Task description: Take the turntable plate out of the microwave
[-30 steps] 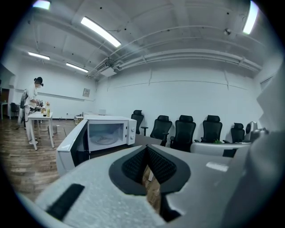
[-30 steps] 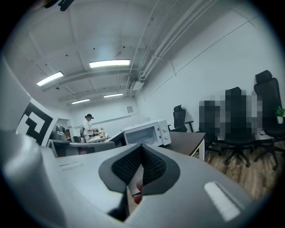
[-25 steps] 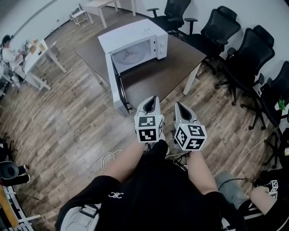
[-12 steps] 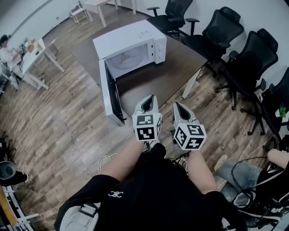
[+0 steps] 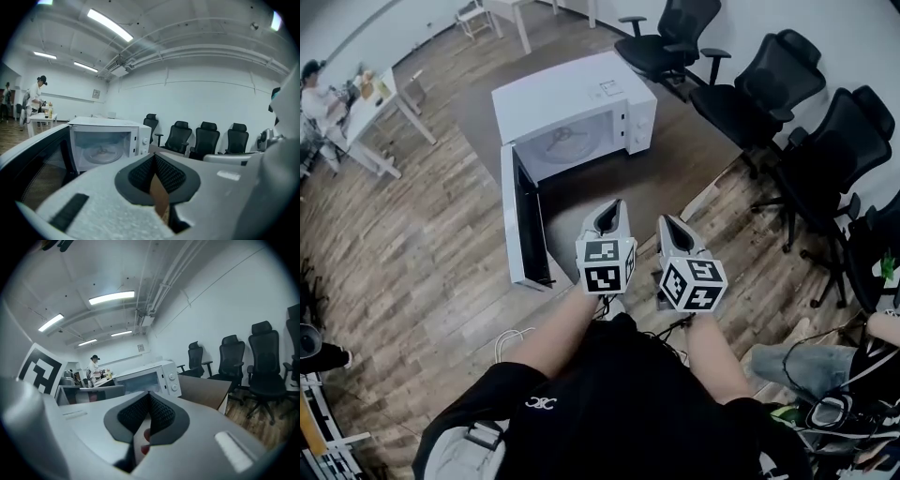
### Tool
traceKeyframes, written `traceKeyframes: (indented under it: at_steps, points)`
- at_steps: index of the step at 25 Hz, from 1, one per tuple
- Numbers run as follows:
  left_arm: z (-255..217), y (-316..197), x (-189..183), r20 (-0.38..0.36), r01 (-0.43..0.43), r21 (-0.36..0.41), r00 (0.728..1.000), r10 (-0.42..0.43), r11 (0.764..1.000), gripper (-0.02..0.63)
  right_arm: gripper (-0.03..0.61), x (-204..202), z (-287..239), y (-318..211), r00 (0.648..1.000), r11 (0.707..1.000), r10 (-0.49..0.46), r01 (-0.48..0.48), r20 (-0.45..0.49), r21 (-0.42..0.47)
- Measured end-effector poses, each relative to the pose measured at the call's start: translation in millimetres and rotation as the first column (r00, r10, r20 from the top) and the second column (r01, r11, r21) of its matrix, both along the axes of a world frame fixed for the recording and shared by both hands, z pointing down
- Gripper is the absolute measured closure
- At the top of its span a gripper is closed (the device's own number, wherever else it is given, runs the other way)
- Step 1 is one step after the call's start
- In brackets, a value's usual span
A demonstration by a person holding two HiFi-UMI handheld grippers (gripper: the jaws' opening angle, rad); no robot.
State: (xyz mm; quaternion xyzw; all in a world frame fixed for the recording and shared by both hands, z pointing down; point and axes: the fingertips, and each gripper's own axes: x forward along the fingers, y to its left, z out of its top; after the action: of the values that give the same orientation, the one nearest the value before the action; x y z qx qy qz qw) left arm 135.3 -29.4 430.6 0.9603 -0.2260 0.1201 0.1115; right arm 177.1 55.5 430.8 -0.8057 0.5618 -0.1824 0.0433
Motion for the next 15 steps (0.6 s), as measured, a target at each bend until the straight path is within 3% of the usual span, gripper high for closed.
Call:
traceKeyframes:
  at_steps: [8, 15]
  points:
    - [5.0, -63.4, 44.1, -0.015, 0.060, -0.029, 0.998, -0.061, 0.998, 0.604, 0.569, 48.2, 8.6, -67.0, 0.999, 0.998, -0.049, 0.049, 0.016, -0.036]
    - [16.8, -98.9, 41.1, -0.003, 0.131, -0.052, 0.991, -0.131, 0.990, 0.604, 0.569, 50.9, 20.3, -114.2, 0.990, 0.991, -0.125, 0.128, 0.064, -0.046]
